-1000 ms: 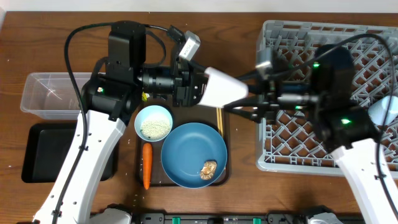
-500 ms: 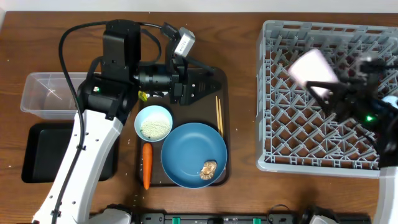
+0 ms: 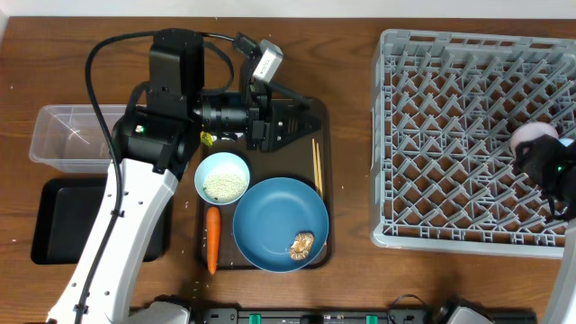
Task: Sort waste into correct bins and load items into the dishwasher rack
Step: 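Lower the pink cup upside down into the rack, open right gripper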
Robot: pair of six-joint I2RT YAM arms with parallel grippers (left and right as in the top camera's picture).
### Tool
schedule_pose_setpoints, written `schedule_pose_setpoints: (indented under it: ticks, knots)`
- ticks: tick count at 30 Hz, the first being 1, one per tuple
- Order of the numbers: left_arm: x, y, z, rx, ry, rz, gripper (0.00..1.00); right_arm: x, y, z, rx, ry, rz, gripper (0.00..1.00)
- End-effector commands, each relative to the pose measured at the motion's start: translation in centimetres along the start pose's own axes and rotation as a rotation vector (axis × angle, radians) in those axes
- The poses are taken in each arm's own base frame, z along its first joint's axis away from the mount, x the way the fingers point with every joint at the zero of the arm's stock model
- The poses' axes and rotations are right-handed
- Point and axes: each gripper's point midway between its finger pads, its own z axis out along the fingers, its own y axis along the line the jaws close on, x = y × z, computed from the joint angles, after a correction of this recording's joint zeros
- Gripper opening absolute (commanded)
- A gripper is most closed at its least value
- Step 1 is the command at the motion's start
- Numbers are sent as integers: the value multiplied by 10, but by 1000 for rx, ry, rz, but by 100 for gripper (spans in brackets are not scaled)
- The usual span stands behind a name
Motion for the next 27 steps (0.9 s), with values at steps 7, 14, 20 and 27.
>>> schedule_pose_setpoints:
  ticks: [7,14,20,27]
  knots:
    - [-4,-6,-4,1,-10,13,66,16,-30,45,160,148,131,46]
    - [-4,-6,-4,0,-10,14,66,26,-18,78,91,247,147,48]
    - [-4,-6,-4,0,-10,13,66,33,-18,93,82,298,155,64]
    - [-3,11,-4,-94,-13,-9,66,5,-2,71,20,216,148,82]
